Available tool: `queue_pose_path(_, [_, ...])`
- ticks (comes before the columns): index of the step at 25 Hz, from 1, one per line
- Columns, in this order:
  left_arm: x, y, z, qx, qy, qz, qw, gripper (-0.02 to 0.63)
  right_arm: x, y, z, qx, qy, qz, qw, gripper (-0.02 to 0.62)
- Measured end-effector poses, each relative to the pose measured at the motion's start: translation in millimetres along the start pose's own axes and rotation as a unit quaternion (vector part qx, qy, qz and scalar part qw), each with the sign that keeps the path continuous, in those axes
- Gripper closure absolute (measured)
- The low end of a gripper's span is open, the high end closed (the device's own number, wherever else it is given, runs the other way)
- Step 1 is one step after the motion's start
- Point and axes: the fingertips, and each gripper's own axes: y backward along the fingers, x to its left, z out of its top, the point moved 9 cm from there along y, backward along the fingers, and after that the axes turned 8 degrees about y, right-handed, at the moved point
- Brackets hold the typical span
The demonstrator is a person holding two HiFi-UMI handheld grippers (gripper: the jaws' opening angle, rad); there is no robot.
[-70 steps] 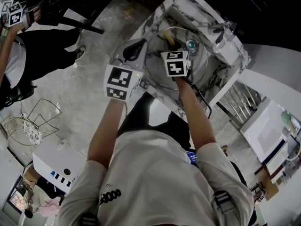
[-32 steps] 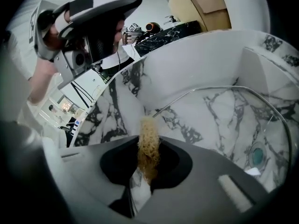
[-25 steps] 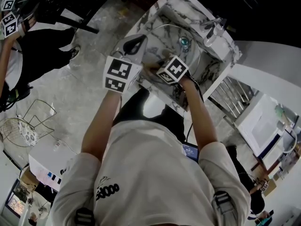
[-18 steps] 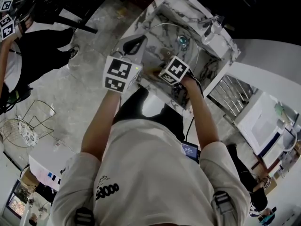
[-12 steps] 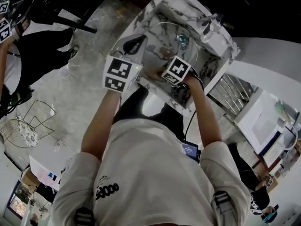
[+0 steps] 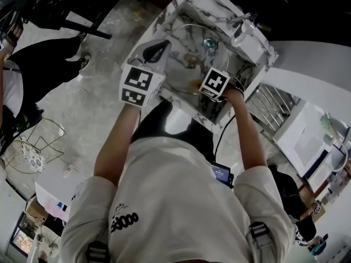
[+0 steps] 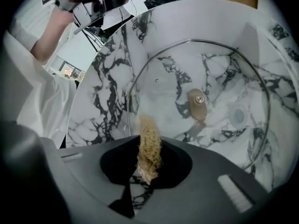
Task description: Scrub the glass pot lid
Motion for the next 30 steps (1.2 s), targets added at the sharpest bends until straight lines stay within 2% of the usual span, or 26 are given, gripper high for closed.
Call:
queue_pose_path(5, [-3.5,-0.3,3.9,0.004,-0.001,-0.003,1.0,0.595,-8.2,6.9,-15.8,0.001,-0.018,-0.027,0.999,0.548])
queue_pose_path(10, [-6.9,-0.3,3.2,0.006,-0.003,-0.007,1.0,0.595,-15.0,11.8,-26.5,0.051,-0.014,-0.059,0.997,0.546])
queue_pose_path(14, [-10.4,-1.4,2.9,0.006,-0.005,-0.01,0.9999,0.595,-26.4,17.2,-30.7,0.066,-0.005,-0.095,0.993,0.546])
queue_pose_path(22, [-13.3,-2.4,-1.9,0.011,-0.003,-0.01,0.9999,0.595,-52.2,31.5,-43.3,0.053,-0.028,-0.175,0.983,0.545])
queue_pose_path(30, [-12.4,-2.9,-8.3,0.017,-0.001,0.001,0.9999,0.595,-76.7,39.2,-40.7,0.035,-0.024,-0.263,0.964,0.543])
